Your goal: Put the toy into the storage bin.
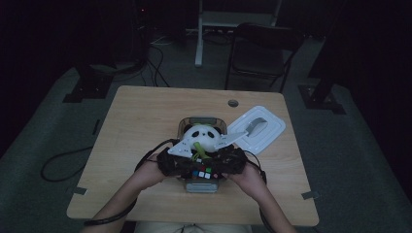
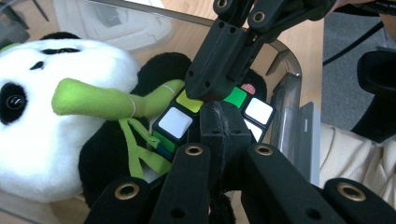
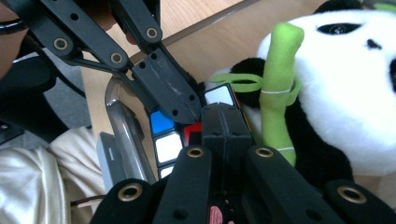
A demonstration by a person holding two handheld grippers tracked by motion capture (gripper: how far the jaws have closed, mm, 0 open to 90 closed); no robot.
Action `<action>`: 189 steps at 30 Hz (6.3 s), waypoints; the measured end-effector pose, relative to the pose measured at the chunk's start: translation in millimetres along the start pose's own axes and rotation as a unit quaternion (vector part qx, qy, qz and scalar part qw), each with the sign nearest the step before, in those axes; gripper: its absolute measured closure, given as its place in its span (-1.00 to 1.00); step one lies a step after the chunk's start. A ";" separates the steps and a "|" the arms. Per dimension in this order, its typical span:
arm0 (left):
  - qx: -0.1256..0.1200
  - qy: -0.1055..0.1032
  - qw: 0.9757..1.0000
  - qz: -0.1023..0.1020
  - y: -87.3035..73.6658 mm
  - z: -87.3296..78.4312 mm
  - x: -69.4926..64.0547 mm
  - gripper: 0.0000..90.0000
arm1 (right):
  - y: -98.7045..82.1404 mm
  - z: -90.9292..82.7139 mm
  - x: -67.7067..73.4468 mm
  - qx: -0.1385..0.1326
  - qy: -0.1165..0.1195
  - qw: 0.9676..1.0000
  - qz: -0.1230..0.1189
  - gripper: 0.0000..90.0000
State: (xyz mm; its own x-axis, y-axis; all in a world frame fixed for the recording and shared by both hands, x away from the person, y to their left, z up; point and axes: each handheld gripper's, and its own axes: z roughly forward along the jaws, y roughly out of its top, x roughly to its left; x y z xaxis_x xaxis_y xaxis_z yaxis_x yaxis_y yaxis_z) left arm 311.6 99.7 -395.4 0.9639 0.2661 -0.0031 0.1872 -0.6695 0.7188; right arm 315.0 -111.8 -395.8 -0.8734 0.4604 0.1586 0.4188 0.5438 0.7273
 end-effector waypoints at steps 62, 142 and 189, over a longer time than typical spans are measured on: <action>0.050 0.033 0.997 0.043 8.4 8.3 -2.4 1.00 | 2.5 9.2 1.7 0.021 -0.021 1.000 -0.002 1.00; -0.076 0.120 0.982 -0.125 -95.4 -33.5 42.4 -0.97 | -89.2 -16.5 -144.3 -0.074 -0.256 0.925 0.272 -0.70; -0.019 0.225 0.953 -0.202 -190.7 -26.3 50.9 -0.97 | -73.6 46.7 -196.3 -0.060 -0.414 0.845 0.334 -0.07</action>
State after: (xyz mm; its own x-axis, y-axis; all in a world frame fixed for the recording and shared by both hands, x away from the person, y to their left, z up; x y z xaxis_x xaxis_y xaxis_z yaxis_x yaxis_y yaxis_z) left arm 320.0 259.2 -514.3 0.6347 0.7727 0.0073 0.5108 -0.4267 0.7463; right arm 467.2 -209.4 -511.6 0.0411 0.9964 0.0745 0.6782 -0.0825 0.7303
